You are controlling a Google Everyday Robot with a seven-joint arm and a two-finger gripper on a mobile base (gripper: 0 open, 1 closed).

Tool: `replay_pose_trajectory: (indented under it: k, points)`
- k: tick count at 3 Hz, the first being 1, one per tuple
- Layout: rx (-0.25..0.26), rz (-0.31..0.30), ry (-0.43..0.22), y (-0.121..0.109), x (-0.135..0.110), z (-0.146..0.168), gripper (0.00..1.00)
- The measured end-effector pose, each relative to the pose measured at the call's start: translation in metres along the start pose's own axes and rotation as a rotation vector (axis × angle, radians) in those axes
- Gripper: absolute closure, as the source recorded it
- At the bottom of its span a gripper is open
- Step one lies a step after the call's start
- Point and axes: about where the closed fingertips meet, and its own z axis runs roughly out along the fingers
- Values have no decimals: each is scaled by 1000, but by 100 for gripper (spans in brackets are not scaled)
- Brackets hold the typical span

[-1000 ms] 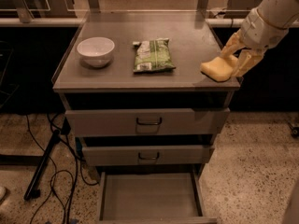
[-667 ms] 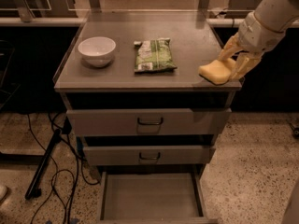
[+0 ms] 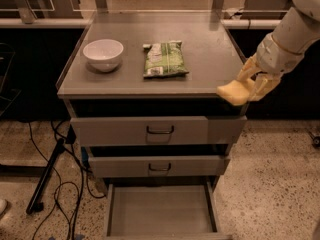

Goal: Place sponge into bottom drawer

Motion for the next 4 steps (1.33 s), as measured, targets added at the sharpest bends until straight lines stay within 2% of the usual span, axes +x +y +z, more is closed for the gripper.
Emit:
replay_pose_trajectory:
  k: [1,2,3,4]
  points:
    - [-57,20,-4,33,7,16,100]
    - [-100,23,-59,86,-7,3,100]
    - [-104,23,-60,88,-8,6,100]
    - [-145,17,-80,105,-16,31,100]
